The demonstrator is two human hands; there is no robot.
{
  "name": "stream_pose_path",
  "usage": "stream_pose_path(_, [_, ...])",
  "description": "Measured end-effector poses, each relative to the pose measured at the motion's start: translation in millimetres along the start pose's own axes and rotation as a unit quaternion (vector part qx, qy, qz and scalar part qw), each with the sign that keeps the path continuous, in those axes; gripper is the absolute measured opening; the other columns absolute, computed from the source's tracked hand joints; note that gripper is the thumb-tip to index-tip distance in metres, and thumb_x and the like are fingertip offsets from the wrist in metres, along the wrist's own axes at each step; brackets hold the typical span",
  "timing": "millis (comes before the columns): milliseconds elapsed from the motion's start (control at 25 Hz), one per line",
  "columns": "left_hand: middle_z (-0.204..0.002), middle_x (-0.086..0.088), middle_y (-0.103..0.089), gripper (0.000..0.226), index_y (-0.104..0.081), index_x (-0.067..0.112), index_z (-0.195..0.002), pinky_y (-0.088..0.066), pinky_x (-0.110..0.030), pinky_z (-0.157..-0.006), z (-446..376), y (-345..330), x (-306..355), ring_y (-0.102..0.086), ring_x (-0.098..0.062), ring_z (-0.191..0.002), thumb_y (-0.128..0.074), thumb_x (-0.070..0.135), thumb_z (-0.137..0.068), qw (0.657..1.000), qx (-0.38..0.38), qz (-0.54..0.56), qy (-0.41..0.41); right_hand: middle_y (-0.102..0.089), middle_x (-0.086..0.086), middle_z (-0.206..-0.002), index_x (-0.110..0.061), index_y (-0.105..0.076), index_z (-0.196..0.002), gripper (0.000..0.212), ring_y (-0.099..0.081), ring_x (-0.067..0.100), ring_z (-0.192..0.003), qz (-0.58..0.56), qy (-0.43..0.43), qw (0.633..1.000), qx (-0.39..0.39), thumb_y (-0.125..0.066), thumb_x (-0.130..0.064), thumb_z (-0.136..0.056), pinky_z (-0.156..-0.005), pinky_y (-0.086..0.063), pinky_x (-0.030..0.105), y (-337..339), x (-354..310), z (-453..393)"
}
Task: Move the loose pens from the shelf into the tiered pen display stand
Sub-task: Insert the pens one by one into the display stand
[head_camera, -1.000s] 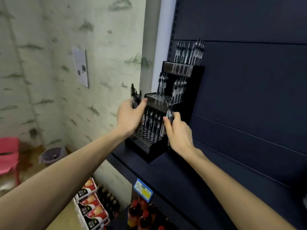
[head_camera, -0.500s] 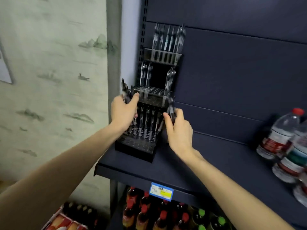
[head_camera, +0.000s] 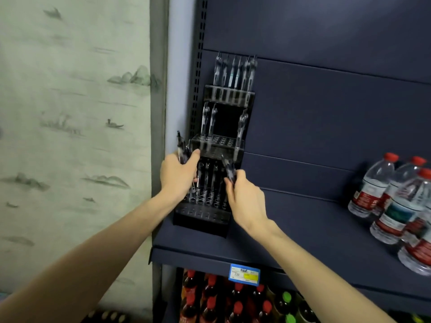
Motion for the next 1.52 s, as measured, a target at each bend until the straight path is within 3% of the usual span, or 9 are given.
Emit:
stream_pose_path(200, [-0.047,0.0,-0.057,0.054,-0.06,-0.004,-0.077,-0.049,-0.029,-0.048,5.4,2.6,-1.0,-0.061,-0.012,-0.04,-0.064,0.047,-0.097,1.0,-0.007,-0.012,0.0,-0.057,-0.004,-0.071,-0.02,-0.04,-0.099,0.022,-0.057,0.022,-0.06,-0.036,-0.019,0.999,-0.033,-0.036,-0.039,-0.109,-0.059,-0.044,0.04,-5.6,8.2,6.6])
stream_pose_path(520, [-0.052,-0.008,-0.062,0.057,-0.065,-0.012,-0.08,-0.049,-0.019,-0.042,21.7,-3.7,-14.2,-0.061,-0.015,-0.041,-0.062,0.042,-0.099,0.999,0.021,-0.02,0.036,-0.057,-0.009,-0.074,-0.022,-0.042,-0.101,0.024,-0.059,0.023,-0.065,-0.048,0.041,0.997,-0.048,-0.035,-0.044,-0.109,-0.059,-0.042,0.038,-2.3,23.8,9.9])
stream_pose_path(600, [-0.056,-0.013,-0.068,0.059,-0.07,-0.003,-0.067,-0.053,-0.02,-0.055,23.3,-0.7,-13.4,-0.065,-0.02,-0.046,-0.059,0.044,-0.099,0.998,0.028,-0.038,0.036,-0.057,-0.009,-0.075,-0.025,-0.044,-0.096,0.025,-0.057,0.018,-0.067,-0.072,0.034,0.996,-0.033,-0.034,-0.044,-0.109,-0.06,-0.039,0.037,-0.8,30.3,17.9])
stream_pose_path(720, [-0.06,-0.007,-0.072,0.054,-0.074,0.015,-0.057,-0.055,-0.035,-0.078,20.5,5.8,-11.2,-0.068,-0.022,-0.059,-0.057,0.048,-0.096,0.995,0.041,-0.077,0.04,-0.053,-0.01,-0.081,-0.026,-0.051,-0.093,0.025,-0.053,0.009,-0.074,-0.163,-0.013,0.986,-0.003,-0.039,-0.04,-0.109,-0.067,-0.036,0.033,2.7,36.9,20.4])
stream_pose_path(960, [-0.049,0.008,-0.056,0.04,-0.083,0.022,-0.078,-0.044,-0.034,-0.076,30.5,8.0,-12.3,-0.055,-0.018,-0.063,-0.055,0.041,-0.1,0.988,0.003,-0.13,0.079,-0.064,-0.001,-0.102,-0.019,-0.065,-0.127,0.029,-0.06,0.013,-0.092,-0.333,-0.083,0.939,0.025,-0.052,-0.034,-0.106,-0.084,-0.043,0.028,19.5,44.4,-0.8])
stream_pose_path(1120, [-0.044,0.007,-0.051,0.042,-0.081,0.024,-0.072,-0.043,-0.031,-0.065,33.7,9.0,-8.1,-0.054,-0.019,-0.058,-0.054,0.041,-0.1,0.986,0.006,-0.151,0.075,-0.064,0.002,-0.077,-0.017,-0.067,-0.105,0.019,-0.056,0.017,-0.07,-0.325,-0.083,0.941,0.049,-0.056,-0.033,-0.104,-0.073,-0.048,0.036,18.6,45.5,-2.5])
stream_pose_path(1240, [-0.047,0.013,-0.06,0.043,-0.078,0.024,-0.07,-0.038,-0.029,-0.06,37.0,7.7,-1.7,-0.061,-0.014,-0.064,-0.053,0.045,-0.098,0.98,0.034,-0.188,0.047,-0.051,-0.009,-0.059,-0.017,-0.066,-0.088,0.02,-0.042,0.008,-0.056,-0.342,-0.1,0.931,0.083,-0.063,-0.032,-0.1,-0.059,-0.038,0.028,26.0,45.3,-3.4])
stream_pose_path(1440, [-0.042,0.013,-0.057,0.052,-0.074,0.018,-0.062,-0.045,-0.032,-0.065,34.3,1.9,5.2,-0.062,-0.017,-0.058,-0.055,0.05,-0.098,0.985,0.051,-0.162,0.012,-0.047,0.011,-0.062,-0.004,-0.06,-0.079,0.039,-0.034,0.01,-0.057,-0.374,-0.101,0.914,0.121,-0.07,-0.038,-0.094,-0.057,-0.033,0.028,42.7,33.6,-16.7])
stream_pose_path(1520, [-0.04,0.014,-0.055,0.053,-0.074,0.017,-0.063,-0.04,-0.03,-0.06,35.1,-0.9,8.8,-0.062,-0.015,-0.055,-0.054,0.051,-0.099,0.986,0.05,-0.161,0.009,-0.049,0.004,-0.06,-0.012,-0.062,-0.077,0.034,-0.035,0.009,-0.056,-0.364,-0.083,0.921,0.112,-0.071,-0.04,-0.093,-0.056,-0.035,0.029,38.5,25.2,-17.1])
Point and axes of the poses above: each hand's wrist, its own z-axis away from the middle knuckle, its own y-axis out of the back of the hand, x = y × z, the point moved 3 cm from there along -z, towards the middle knuckle
